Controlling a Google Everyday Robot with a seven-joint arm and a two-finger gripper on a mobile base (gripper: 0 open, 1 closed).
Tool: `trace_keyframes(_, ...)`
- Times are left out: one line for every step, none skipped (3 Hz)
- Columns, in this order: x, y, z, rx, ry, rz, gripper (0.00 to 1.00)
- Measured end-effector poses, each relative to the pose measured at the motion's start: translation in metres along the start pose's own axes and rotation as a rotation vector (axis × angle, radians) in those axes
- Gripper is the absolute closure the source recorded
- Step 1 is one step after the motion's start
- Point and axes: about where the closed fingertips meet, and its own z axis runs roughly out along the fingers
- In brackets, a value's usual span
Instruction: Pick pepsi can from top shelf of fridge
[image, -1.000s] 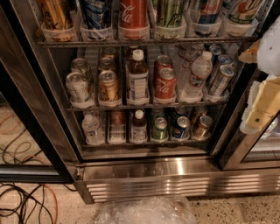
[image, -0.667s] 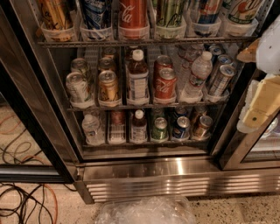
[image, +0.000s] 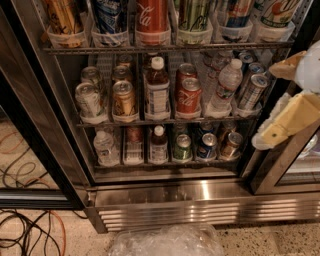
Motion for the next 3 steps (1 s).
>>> trace_keyframes(-0.011, 0.008, 0.011, 0.035, -0.180, 0.111, 0.00)
trace_keyframes(-0.038, 0.013, 0.019, 0.081, -0.349, 0.144, 0.00)
trace_keyframes(-0.053, 0.010, 0.013, 0.095, -0.411, 0.163, 0.00)
